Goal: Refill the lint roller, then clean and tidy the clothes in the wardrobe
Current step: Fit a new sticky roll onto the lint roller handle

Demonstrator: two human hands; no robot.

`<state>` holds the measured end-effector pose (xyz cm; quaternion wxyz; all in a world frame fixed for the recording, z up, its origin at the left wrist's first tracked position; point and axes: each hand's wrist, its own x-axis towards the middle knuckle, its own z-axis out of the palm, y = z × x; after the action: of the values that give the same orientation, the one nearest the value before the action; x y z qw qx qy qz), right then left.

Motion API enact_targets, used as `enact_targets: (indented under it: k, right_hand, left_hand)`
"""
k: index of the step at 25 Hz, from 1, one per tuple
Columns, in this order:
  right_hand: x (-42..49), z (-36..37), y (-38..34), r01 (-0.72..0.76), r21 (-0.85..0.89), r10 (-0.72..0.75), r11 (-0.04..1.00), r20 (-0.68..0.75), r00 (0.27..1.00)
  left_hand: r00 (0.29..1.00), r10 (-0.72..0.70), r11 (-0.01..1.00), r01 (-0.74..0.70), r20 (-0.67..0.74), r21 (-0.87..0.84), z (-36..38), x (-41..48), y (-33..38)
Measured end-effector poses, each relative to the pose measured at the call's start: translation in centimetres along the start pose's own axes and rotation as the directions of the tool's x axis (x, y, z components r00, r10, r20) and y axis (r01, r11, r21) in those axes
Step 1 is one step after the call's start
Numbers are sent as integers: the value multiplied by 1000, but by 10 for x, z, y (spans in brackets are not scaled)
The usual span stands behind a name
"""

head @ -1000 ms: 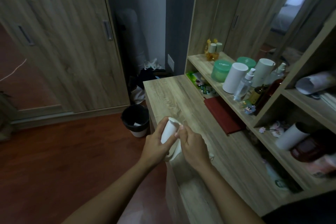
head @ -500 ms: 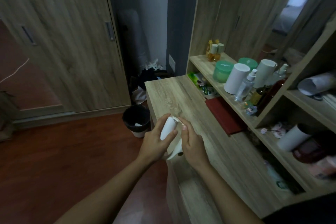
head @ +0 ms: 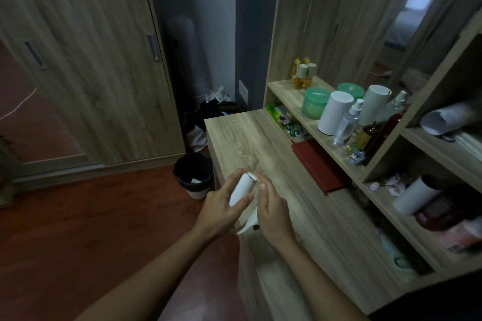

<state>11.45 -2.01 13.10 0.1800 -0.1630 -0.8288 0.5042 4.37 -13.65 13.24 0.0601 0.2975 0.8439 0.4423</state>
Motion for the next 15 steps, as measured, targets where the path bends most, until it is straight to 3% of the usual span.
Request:
enact_targets:
  k: [15]
  right_hand:
    - [-3, 7, -7, 15, 39, -15, 999, 0, 1000]
  left_hand:
    - [1000, 18, 1000, -18, 10, -16, -6, -5, -11]
